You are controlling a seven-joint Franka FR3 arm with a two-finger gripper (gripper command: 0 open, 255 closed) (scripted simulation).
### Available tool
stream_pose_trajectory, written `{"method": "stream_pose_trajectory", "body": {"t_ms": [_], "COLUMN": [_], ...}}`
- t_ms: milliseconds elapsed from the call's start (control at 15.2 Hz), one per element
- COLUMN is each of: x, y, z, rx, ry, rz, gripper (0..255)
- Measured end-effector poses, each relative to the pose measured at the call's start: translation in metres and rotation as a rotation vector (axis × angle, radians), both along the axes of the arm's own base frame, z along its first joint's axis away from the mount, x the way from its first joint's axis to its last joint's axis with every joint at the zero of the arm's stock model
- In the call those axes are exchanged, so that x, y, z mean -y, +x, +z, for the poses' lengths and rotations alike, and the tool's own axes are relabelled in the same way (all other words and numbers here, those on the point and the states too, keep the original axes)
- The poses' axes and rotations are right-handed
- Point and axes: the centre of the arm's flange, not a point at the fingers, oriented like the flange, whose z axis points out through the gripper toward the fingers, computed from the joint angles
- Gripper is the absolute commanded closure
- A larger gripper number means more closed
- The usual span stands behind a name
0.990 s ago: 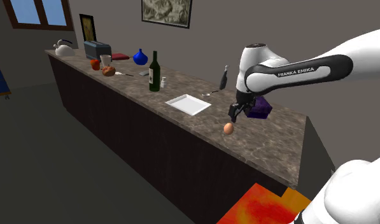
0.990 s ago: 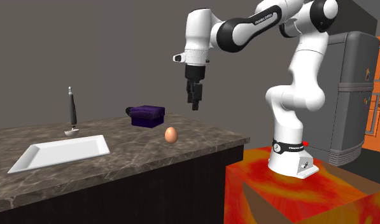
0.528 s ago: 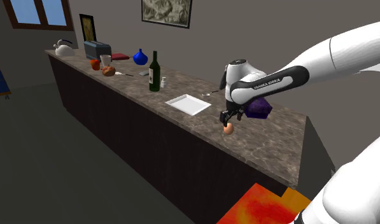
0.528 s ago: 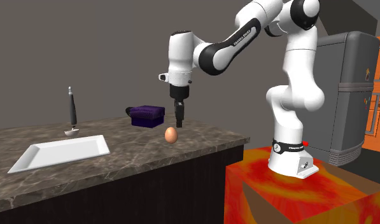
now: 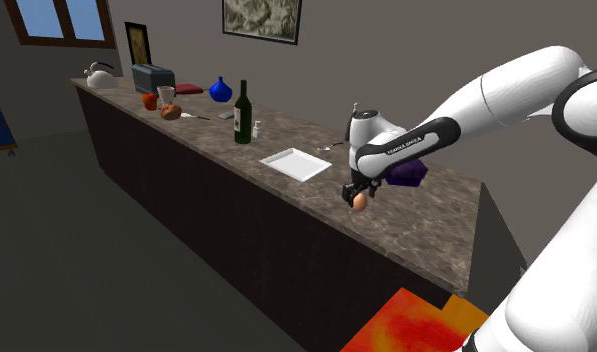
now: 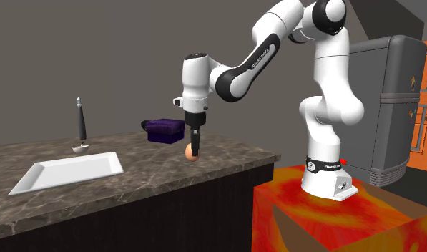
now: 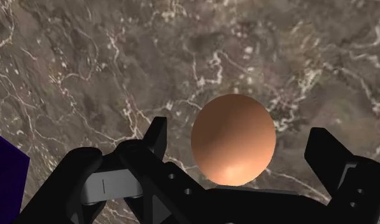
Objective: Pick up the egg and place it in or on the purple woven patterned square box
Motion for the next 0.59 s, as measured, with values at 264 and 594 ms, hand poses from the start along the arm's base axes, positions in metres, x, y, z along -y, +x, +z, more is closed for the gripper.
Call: {"method": "stream_pose_trajectory", "body": {"t_ms": [264, 594], "x": [0.0032, 0.0035], "y": [-0.0002, -0.0001], "z": [-0.0127, -0.0135], "rx": [0.0, 0.0], "ry": [0.0, 0.0], "rz": [0.0, 0.0], "gripper": [0, 255]}}
